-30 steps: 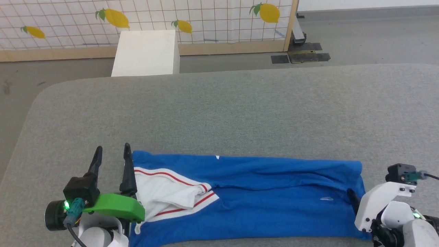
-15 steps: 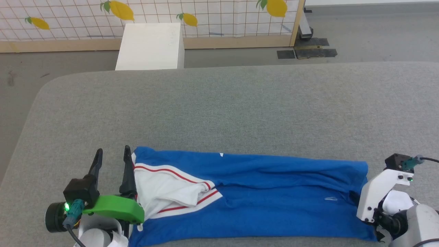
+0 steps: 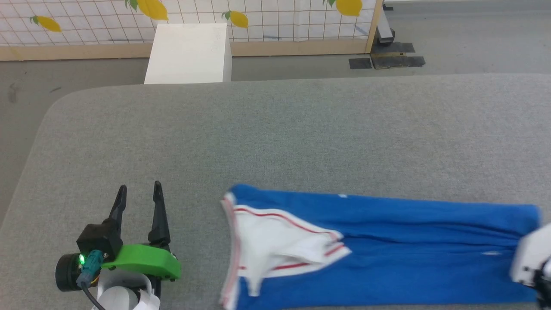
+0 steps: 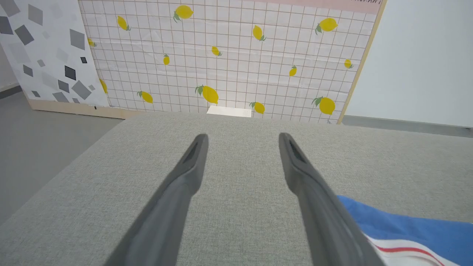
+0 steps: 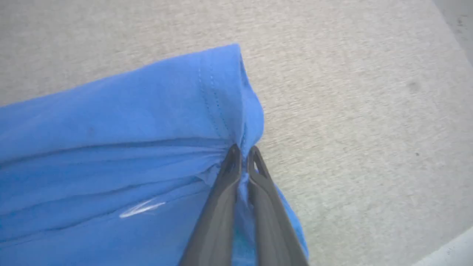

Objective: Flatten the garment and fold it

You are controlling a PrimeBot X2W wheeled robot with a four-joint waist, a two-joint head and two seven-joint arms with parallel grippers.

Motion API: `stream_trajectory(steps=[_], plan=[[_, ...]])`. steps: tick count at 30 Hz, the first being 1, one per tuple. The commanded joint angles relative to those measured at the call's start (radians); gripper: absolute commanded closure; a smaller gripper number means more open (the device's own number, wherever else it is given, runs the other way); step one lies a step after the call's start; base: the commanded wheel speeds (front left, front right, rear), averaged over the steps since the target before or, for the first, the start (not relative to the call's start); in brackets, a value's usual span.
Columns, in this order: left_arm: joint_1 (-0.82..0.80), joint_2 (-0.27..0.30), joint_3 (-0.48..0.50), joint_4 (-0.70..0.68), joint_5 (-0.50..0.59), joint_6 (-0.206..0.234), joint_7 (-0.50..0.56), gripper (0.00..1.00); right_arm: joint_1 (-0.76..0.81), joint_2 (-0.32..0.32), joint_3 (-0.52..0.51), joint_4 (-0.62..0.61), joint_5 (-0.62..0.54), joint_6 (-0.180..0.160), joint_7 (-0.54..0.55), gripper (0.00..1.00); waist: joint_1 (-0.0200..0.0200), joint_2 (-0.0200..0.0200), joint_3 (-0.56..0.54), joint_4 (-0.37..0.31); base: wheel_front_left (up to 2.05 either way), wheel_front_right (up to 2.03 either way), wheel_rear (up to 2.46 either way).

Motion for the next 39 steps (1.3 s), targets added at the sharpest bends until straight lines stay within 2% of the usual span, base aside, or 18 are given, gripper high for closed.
stream_trajectory(steps=[1, 3, 6, 9, 12, 16, 23, 25, 28, 32, 35, 39], plan=[[-0.01, -0.006, 0.002, -0.002, 0.008, -0.005, -0.005, 0.0, -0.008, -0.018, -0.029, -0.005, -0.028, -0.002, -0.022, 1.0, 0.0, 0.0056, 0.004, 0.003, 0.0, 0.0, 0.0], [-0.018, -0.008, 0.003, 0.002, 0.01, -0.01, -0.005, 0.0, -0.023, -0.047, -0.088, 0.005, -0.088, -0.002, -0.065, 1.0, 0.0, 0.0056, 0.01, 0.007, 0.0, 0.0, 0.0], [-0.022, -0.009, 0.005, 0.005, 0.013, -0.013, -0.005, 0.0, -0.038, -0.062, -0.106, 0.022, -0.121, -0.002, -0.096, 1.0, 0.0, 0.0056, 0.012, 0.01, 0.0, 0.0, 0.0], [-0.024, -0.01, 0.006, 0.007, 0.015, -0.015, -0.005, 0.0, -0.039, -0.068, -0.075, 0.022, -0.125, -0.002, -0.105, 1.0, 0.0, 0.0056, 0.01, 0.012, 0.0, 0.0, 0.0], [-0.022, -0.011, 0.009, 0.01, 0.018, -0.017, -0.005, 0.0, -0.025, -0.068, -0.002, -0.014, -0.097, -0.002, -0.076, 1.0, 0.0, 0.0056, 0.004, 0.014, 0.0, 0.0, 0.0], [-0.013, -0.012, 0.016, 0.012, 0.021, -0.02, -0.005, 0.0, 0.031, -0.049, 0.118, -0.177, -0.01, -0.002, 0.042, 1.0, 0.0, 0.0056, -0.012, 0.011, 0.0, 0.0, 0.0], [-0.004, -0.013, 0.012, 0.009, 0.025, -0.023, -0.005, 0.0, 0.174, -0.051, 0.392, -0.661, 0.151, -0.002, 0.309, 1.0, 0.0, 0.0056, -0.025, 0.012, 0.0, 0.0, 0.0], [-0.008, -0.013, 0.011, 0.01, 0.025, -0.025, -0.005, 0.0, 0.186, -0.066, 0.473, -0.765, 0.174, -0.002, 0.355, 1.0, 0.0, 0.0056, -0.022, 0.014, 0.0, 0.0, 0.0], [-0.016, -0.013, 0.009, 0.009, 0.025, -0.026, -0.005, 0.0, 0.166, -0.09, 0.601, -0.848, 0.187, -0.002, 0.381, 1.0, 0.0, 0.0056, -0.013, 0.017, 0.0, 0.0, 0.0], [-0.029, -0.013, 0.006, 0.004, 0.026, -0.028, -0.005, 0.0, 0.093, -0.103, 0.786, -0.825, 0.186, -0.002, 0.373, 1.0, 0.0, 0.0056, 0.007, 0.024, 0.0, 0.0, 0.0], [-0.044, -0.013, 0.0, 0.003, 0.026, -0.027, -0.005, 0.0, 0.024, -0.08, 0.899, -0.733, 0.179, -0.002, 0.333, 1.0, 0.0, 0.0056, 0.023, 0.037, 0.0, 0.0, 0.0], [-0.058, -0.014, -0.013, -0.004, 0.021, -0.026, -0.005, 0.0, -0.047, -0.033, 0.993, -0.569, 0.158, -0.002, 0.264, 1.0, 0.0, 0.0056, 0.05, 0.058, 0.0, 0.0, 0.0]])
